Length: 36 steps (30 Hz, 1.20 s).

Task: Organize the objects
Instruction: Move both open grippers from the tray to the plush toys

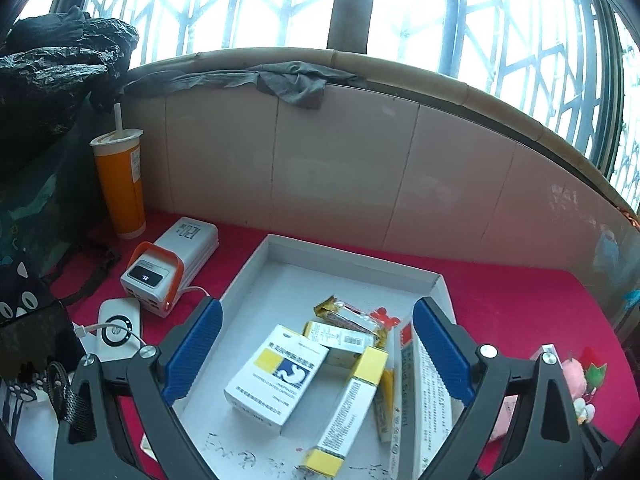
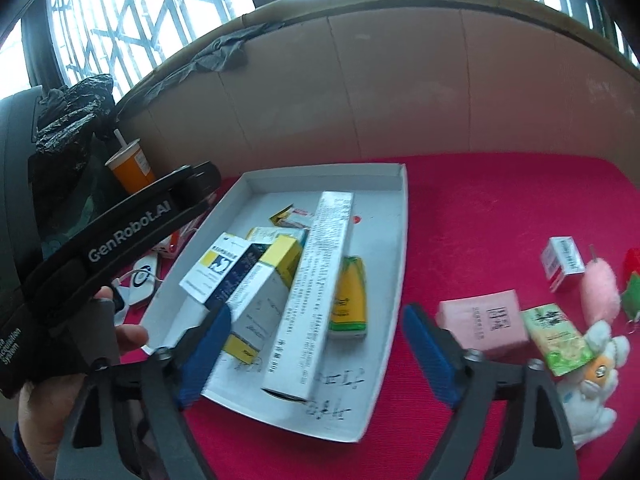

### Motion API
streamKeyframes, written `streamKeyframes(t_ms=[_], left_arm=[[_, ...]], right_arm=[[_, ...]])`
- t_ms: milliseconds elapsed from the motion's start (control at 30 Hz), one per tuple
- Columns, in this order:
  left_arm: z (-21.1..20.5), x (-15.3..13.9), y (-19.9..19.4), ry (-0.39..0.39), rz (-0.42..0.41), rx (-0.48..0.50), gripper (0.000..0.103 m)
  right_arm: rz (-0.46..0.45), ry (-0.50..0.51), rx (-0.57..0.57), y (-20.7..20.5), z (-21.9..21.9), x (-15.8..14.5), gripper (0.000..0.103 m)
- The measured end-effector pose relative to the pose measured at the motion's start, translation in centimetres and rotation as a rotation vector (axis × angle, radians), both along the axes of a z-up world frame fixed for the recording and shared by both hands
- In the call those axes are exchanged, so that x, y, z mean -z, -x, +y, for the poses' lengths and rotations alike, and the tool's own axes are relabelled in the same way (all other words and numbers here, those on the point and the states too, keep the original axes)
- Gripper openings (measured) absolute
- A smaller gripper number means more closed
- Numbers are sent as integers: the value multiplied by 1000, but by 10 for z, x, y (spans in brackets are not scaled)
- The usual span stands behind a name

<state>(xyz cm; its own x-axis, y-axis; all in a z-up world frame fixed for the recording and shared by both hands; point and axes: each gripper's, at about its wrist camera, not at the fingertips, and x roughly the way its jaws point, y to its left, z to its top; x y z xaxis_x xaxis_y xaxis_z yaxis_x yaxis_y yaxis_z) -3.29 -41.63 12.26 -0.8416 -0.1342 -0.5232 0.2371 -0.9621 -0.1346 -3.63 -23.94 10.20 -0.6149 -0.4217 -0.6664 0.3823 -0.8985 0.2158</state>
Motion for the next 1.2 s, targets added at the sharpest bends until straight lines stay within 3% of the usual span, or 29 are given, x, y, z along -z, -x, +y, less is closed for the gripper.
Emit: streamKeyframes(t_ms=[233,700,1033,1200], left_arm=[[26,11,-9,-11,-29,69,96],[115,30,-31,7,-85,279,96],[219,70,-56,30,-233,585,96],[253,89,-54,43,-288,631,96]], right_arm=[[39,-11,65,-4,36,-2,103],[43,52,328,-9,178,1,103],[-24,71,579,-5,311,27,103],[-44,32,620,12,343,35,103]])
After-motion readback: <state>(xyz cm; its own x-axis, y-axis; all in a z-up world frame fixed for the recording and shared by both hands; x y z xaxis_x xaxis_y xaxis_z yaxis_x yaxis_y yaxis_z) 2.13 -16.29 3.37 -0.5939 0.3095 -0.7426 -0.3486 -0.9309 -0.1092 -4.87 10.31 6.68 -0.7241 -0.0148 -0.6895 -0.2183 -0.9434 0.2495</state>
